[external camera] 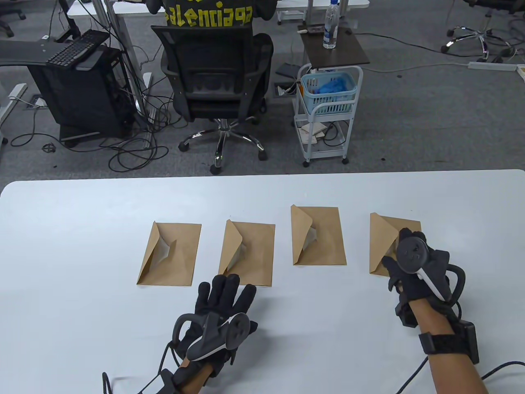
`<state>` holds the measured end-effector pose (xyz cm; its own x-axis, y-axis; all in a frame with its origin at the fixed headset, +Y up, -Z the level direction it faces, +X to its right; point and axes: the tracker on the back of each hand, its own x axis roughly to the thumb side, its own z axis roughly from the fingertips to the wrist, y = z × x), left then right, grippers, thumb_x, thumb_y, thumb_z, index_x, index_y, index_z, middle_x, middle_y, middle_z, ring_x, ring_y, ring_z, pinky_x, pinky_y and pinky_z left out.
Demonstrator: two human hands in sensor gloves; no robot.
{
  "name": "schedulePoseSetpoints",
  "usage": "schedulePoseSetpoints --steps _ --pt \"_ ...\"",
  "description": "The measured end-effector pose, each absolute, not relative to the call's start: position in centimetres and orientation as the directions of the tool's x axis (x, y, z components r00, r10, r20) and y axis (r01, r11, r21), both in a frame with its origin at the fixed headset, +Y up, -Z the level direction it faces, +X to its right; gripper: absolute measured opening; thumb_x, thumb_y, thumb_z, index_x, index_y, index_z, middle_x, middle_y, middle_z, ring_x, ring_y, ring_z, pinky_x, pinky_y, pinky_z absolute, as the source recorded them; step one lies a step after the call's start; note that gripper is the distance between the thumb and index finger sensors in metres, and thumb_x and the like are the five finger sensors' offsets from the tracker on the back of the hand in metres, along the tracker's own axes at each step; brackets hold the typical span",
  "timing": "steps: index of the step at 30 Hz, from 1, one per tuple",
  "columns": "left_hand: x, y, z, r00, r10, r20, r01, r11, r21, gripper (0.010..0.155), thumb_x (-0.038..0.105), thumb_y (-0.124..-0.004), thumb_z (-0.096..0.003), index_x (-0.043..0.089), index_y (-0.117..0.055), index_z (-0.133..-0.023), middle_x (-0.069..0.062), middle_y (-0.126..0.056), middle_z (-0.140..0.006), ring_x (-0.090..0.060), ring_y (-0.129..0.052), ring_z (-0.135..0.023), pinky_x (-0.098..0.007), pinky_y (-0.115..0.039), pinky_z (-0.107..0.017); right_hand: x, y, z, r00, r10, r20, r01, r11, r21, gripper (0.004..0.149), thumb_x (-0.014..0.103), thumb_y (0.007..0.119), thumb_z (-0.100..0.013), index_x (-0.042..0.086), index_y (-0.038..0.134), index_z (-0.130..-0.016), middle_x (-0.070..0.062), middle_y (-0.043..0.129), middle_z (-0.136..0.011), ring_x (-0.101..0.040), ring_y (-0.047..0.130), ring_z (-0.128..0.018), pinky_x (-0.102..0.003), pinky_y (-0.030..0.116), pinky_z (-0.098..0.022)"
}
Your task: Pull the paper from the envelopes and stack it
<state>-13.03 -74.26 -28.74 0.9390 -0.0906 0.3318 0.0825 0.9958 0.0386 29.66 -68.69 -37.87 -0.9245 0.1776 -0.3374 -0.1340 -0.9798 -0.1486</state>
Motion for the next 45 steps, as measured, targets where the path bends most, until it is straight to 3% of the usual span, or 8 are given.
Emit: schedulePoseSetpoints --steps 3,10,15,19,28,39,43,45 --pt "-13.1 -74.3 -28.8 0.941 -0.09 0.327 0.081 0.996 0.039 0.077 0.062 -0.062 -0.0452 0.042 -0.025 -0.11 -0.009 -0.016 -0.12 -0.042 -0.02 -0.115 -0.062 -0.013 -0.079 30.9 -69.3 -40.3 -0.861 0.172 -0.479 -0.137 -0.985 -0.109 0.078 0.039 0.091 -0.044 0.014 0.052 -0.108 -0.025 0.059 -0.107 -0.047 0.081 -0.09 -0.063 0.065 -0.064" --pt "-13.2 -74.3 -28.9 0.941 -0.089 0.327 0.081 0.996 0.038 0.077 0.062 -0.062 -0.0452 0.042 -0.025 -0.11 -0.009 -0.016 -0.12 -0.042 -0.02 -0.115 -0.062 -0.013 -0.079 33.3 -72.7 -43.6 -0.765 0.073 -0.639 -0.128 -0.991 0.039 0.081 0.044 0.09 -0.044 0.013 0.053 -0.108 -0.027 0.062 -0.105 -0.047 0.084 -0.087 -0.062 0.067 -0.063" --pt "-13.3 -74.3 -28.9 0.942 -0.088 0.323 0.082 0.996 0.033 0.077 0.062 -0.062 -0.0453 0.042 -0.026 -0.11 -0.009 -0.016 -0.12 -0.042 -0.02 -0.115 -0.062 -0.013 -0.079 34.1 -75.2 -44.6 -0.727 0.073 -0.682 -0.222 -0.966 0.135 0.084 0.053 0.084 -0.043 0.007 0.055 -0.107 -0.033 0.069 -0.099 -0.049 0.087 -0.081 -0.062 0.07 -0.059" --pt "-13.2 -74.3 -28.9 0.942 -0.091 0.323 0.085 0.996 0.031 0.077 0.062 -0.062 -0.0452 0.042 -0.026 -0.11 -0.009 -0.016 -0.12 -0.042 -0.02 -0.115 -0.062 -0.013 -0.079 33.5 -75.6 -45.1 -0.727 -0.017 -0.687 -0.163 -0.967 0.197 0.092 0.053 0.088 -0.039 0.001 0.051 -0.107 -0.035 0.067 -0.097 -0.048 0.083 -0.08 -0.062 0.07 -0.059" --pt "-13.1 -74.3 -29.0 0.943 -0.087 0.322 0.08 0.996 0.034 0.077 0.062 -0.062 -0.0453 0.041 -0.026 -0.11 -0.01 -0.016 -0.12 -0.042 -0.019 -0.115 -0.062 -0.013 -0.079 34.6 -75.5 -45.3 -0.674 0.07 -0.735 -0.288 -0.942 0.175 0.094 0.044 0.094 -0.034 -0.005 0.055 -0.103 -0.034 0.071 -0.09 -0.041 0.087 -0.07 -0.059 0.071 -0.056" --pt "-12.9 -74.3 -28.9 0.941 -0.092 0.326 0.082 0.996 0.043 0.076 0.061 -0.062 -0.0454 0.042 -0.027 -0.11 -0.01 -0.015 -0.12 -0.043 -0.019 -0.114 -0.062 -0.013 -0.079 34.7 -75.9 -45.0 -0.67 0.21 -0.712 -0.384 -0.919 0.091 0.082 0.033 0.096 -0.036 -0.007 0.06 -0.098 -0.013 0.084 -0.07 -0.026 0.093 -0.047 -0.054 0.077 -0.052" --pt "-12.9 -74.3 -28.9 0.941 -0.094 0.326 0.085 0.996 0.042 0.076 0.061 -0.062 -0.0454 0.042 -0.027 -0.11 -0.01 -0.015 -0.12 -0.043 -0.019 -0.114 -0.062 -0.013 -0.079 34.4 -76.0 -44.7 -0.647 0.274 -0.711 -0.429 -0.902 0.043 0.061 0.03 0.096 -0.038 0.006 0.072 -0.088 -0.006 0.081 -0.062 -0.026 0.088 -0.046 -0.056 0.073 -0.054" --pt "-12.8 -74.3 -28.9 0.941 -0.093 0.327 0.083 0.996 0.043 0.076 0.061 -0.062 -0.0455 0.042 -0.027 -0.11 -0.01 -0.015 -0.12 -0.043 -0.019 -0.114 -0.061 -0.013 -0.079 34.4 -76.0 -44.5 -0.655 0.266 -0.707 -0.414 -0.909 0.041 0.059 0.036 0.099 -0.036 0.014 0.075 -0.085 -0.007 0.079 -0.066 -0.029 0.087 -0.052 -0.058 0.069 -0.057"
